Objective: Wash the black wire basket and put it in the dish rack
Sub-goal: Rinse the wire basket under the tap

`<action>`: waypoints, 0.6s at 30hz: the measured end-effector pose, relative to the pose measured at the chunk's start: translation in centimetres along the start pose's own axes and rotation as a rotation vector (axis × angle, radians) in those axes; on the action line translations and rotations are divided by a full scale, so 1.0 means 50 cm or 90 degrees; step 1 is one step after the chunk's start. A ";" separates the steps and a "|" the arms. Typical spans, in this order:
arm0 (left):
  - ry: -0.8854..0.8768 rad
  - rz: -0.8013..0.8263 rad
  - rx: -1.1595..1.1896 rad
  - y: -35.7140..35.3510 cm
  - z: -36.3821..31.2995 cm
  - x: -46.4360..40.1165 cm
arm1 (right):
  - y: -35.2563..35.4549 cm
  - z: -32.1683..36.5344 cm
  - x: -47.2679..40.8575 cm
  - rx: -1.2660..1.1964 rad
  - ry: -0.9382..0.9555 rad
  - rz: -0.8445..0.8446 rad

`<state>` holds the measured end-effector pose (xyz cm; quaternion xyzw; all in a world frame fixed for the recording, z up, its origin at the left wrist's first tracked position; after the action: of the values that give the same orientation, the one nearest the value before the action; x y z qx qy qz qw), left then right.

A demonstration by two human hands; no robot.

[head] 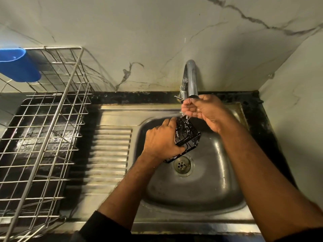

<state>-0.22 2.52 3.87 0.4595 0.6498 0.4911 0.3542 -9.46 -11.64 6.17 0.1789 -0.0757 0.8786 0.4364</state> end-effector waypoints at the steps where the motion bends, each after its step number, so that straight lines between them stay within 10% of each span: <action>1: 0.001 -0.005 0.002 0.001 -0.002 0.000 | 0.003 0.001 0.003 0.045 0.006 0.007; 18: 0.104 -0.045 -0.054 0.023 -0.004 0.012 | -0.006 -0.011 -0.004 -0.023 0.036 -0.021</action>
<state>-0.31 3.14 5.02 0.3792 0.6709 0.5415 0.3360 -9.23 -11.43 5.59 0.1471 -0.0761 0.8746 0.4557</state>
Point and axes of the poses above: each hand's wrist, its own x-axis away from the middle knuckle, its own y-axis out of the back of the hand, z = x × y, the point moved 3 cm from there along -x, towards the middle knuckle, and after that the axes turned 2 degrees about -z, right-handed, at the moved point
